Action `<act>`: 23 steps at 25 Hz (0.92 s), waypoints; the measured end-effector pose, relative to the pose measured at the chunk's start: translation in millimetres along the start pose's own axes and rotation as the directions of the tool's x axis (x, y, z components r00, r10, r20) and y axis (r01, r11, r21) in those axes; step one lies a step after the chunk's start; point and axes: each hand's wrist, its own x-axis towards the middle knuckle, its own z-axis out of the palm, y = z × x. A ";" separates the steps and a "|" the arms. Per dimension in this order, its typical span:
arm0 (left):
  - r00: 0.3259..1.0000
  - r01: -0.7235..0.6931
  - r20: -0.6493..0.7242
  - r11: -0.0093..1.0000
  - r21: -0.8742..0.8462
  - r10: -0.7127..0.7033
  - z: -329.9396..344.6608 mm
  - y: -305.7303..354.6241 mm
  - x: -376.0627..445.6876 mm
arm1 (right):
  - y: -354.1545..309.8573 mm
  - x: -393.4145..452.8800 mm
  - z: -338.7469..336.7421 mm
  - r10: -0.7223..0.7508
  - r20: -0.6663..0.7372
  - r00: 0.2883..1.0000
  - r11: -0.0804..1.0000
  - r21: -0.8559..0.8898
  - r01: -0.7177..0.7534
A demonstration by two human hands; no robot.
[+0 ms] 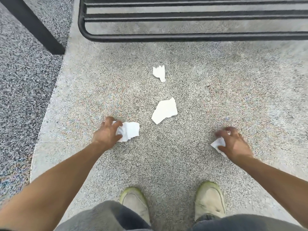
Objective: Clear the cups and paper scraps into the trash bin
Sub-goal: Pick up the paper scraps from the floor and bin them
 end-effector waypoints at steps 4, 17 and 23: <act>0.999 -0.038 0.009 0.998 0.052 0.037 5.1 0.0 -1.7 | 9.8 0.1 0.4 0.002 -0.020 1.000 1.000 0.004 -0.002; 0.934 -0.264 -0.238 0.964 0.036 0.265 -118.1 83.2 103.1 | -154.3 77.7 -81.3 -0.512 -0.026 0.859 0.859 -0.017 0.511; 0.935 -0.295 -0.134 0.931 0.213 0.327 -131.9 131.7 159.0 | -181.7 92.3 -46.7 -0.603 0.211 0.770 0.759 -0.147 0.635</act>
